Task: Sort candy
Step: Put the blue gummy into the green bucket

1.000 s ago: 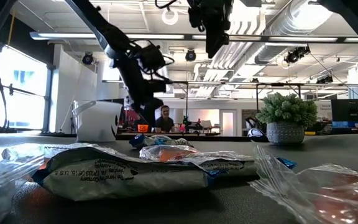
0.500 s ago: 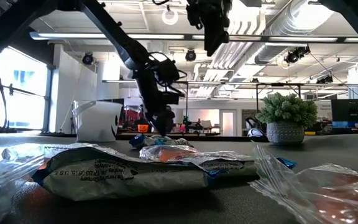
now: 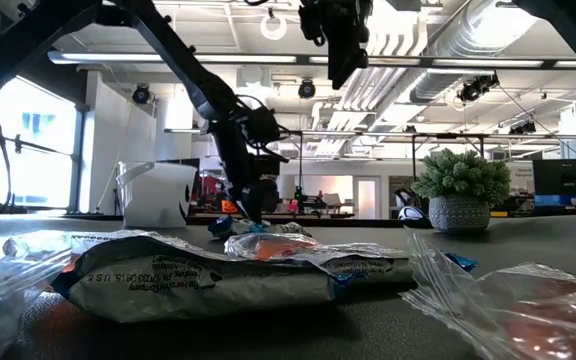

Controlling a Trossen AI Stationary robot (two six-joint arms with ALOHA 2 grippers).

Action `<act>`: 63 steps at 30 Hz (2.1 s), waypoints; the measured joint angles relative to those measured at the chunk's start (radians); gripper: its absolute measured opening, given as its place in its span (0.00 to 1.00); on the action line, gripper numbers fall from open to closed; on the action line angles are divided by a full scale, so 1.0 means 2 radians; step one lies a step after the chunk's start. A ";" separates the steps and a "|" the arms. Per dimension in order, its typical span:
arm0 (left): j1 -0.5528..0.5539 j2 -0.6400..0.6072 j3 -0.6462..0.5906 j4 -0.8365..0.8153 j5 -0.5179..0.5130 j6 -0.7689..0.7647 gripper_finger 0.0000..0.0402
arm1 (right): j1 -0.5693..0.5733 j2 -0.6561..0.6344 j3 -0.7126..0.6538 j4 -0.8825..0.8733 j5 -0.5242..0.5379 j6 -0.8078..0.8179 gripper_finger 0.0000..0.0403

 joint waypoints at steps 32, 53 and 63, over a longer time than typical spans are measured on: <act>-0.048 -0.185 -0.002 -0.036 0.006 -0.054 0.00 | -0.005 0.000 0.000 0.043 0.078 -0.071 0.37; -0.056 -0.394 -0.002 -0.029 -0.069 -0.080 0.00 | -0.012 -0.027 0.000 0.404 0.074 -0.023 0.37; -0.090 -0.406 -0.002 -0.015 -0.080 -0.080 0.00 | -0.023 -0.027 0.000 0.457 0.009 0.051 0.37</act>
